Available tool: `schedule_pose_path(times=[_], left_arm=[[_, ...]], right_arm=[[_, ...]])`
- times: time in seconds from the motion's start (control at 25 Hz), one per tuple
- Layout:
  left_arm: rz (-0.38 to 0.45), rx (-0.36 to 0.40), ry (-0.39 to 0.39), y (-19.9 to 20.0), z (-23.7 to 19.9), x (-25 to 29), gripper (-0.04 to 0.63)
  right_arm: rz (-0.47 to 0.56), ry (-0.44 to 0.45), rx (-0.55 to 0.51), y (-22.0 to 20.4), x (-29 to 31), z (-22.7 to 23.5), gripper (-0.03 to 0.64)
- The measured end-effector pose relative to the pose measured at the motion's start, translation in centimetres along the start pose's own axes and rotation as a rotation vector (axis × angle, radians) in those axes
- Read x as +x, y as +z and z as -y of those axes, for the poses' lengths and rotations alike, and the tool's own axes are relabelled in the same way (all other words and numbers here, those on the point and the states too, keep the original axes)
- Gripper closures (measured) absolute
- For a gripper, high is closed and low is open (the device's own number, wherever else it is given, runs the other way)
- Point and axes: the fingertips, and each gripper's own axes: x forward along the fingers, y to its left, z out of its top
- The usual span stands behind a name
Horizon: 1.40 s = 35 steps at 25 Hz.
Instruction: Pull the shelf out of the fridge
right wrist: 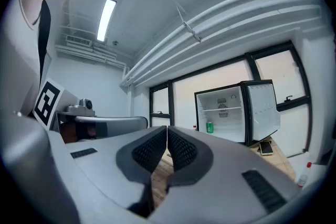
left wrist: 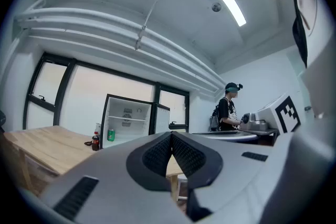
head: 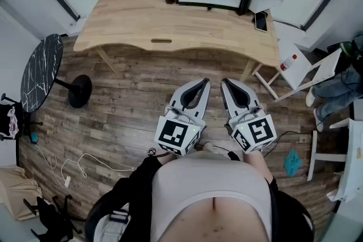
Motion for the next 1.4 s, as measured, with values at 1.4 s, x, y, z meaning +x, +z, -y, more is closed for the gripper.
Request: schedule_pose_path(times=[1.4], left_arm=[[-0.016, -0.020, -0.032, -1.7, -6.5, 1.5, 0.591]], right_arm=[[-0.058, -0.074, 0.044, -1.8, 5.9, 0.8, 0.588]])
